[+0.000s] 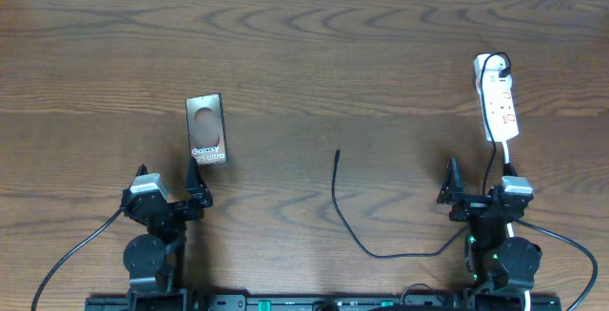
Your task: Plug charger to phone and switch on socket
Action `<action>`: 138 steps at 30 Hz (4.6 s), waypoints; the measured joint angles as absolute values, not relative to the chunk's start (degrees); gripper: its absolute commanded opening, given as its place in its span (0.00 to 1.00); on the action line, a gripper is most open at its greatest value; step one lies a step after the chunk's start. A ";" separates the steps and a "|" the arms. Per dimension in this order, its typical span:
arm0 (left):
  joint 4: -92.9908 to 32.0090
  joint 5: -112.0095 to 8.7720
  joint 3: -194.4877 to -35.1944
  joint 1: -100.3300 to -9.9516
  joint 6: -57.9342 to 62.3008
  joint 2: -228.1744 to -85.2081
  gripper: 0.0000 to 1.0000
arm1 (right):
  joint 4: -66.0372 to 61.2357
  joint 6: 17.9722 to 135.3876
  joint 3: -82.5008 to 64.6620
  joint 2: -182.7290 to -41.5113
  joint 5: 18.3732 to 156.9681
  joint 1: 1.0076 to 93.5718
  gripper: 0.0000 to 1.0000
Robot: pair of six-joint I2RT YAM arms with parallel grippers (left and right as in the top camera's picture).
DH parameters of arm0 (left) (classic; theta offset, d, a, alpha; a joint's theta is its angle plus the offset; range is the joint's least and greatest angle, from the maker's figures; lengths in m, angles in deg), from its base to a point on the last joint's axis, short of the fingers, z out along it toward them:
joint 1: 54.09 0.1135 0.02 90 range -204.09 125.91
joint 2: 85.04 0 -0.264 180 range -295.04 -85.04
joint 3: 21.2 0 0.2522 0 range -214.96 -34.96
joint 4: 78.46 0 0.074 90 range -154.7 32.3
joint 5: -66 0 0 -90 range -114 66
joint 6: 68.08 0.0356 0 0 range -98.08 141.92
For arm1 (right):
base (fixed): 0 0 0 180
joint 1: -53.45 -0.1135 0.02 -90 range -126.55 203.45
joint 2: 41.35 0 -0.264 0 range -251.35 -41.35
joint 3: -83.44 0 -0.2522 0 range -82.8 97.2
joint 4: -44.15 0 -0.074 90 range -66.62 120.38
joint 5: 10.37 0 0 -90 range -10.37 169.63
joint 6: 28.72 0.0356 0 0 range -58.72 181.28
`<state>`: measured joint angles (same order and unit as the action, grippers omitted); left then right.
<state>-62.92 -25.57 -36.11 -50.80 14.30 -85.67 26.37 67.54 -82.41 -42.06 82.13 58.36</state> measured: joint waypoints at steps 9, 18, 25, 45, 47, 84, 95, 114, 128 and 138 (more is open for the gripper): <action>-62.92 -25.57 -36.11 -50.80 14.30 -85.67 0.90 | 26.37 67.54 -82.41 -42.06 82.13 58.36 0.99; -62.92 -25.57 -36.11 -50.80 14.32 -85.67 0.90 | 26.37 67.54 -82.41 -42.06 82.13 58.36 0.99; -62.92 -25.57 -36.11 -50.80 14.32 -85.67 0.90 | 26.37 67.54 -82.41 -42.06 82.13 58.36 0.99; -62.74 -25.57 -36.40 -50.80 14.32 -85.67 0.90 | 26.37 67.54 -82.41 -42.06 82.13 58.36 0.99; -62.06 -25.52 -36.83 -50.80 14.32 -85.67 0.90 | 26.37 67.54 -82.41 -42.08 82.13 58.36 0.99; -27.62 -31.64 -96.79 -50.80 17.93 -149.62 0.90 | 26.37 67.54 -82.41 -42.08 81.69 58.36 0.99; -23.99 -31.64 -100.87 -50.80 21.38 -159.98 0.90 | 26.37 67.54 -82.41 -42.06 81.69 58.36 0.99; -13.80 -31.82 -113.75 -50.80 22.41 -172.81 0.90 | 26.37 67.54 -82.41 -42.06 81.67 58.36 0.99; -14.11 -31.84 -113.75 -50.80 22.96 -173.49 0.94 | 26.37 67.54 -82.41 -42.06 81.54 58.36 0.99; -13.76 -32.08 -113.75 -50.80 23.24 -173.49 0.98 | 26.35 67.54 -82.41 -42.06 81.52 58.36 0.99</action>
